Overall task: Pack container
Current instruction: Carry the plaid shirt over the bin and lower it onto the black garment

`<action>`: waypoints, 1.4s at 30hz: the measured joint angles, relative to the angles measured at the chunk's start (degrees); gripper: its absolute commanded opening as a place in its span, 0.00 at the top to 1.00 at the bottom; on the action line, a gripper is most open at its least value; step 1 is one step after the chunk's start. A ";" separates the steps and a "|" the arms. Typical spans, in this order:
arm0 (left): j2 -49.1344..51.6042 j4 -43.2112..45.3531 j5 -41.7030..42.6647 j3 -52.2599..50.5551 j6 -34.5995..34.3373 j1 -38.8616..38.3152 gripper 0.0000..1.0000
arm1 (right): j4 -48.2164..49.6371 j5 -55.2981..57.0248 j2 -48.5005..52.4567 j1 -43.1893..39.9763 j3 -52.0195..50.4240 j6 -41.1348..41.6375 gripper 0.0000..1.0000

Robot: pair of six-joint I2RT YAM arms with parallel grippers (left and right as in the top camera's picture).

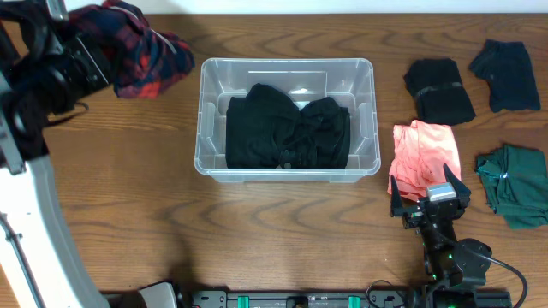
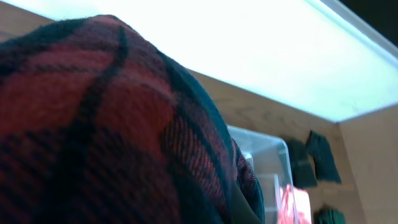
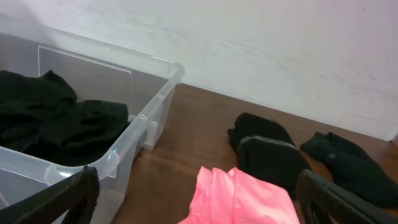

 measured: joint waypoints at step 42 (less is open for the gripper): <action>18.05 3.06 17.94 0.04 22.05 -30.01 0.94 | 0.00 0.00 0.00 0.00 0.00 0.00 0.01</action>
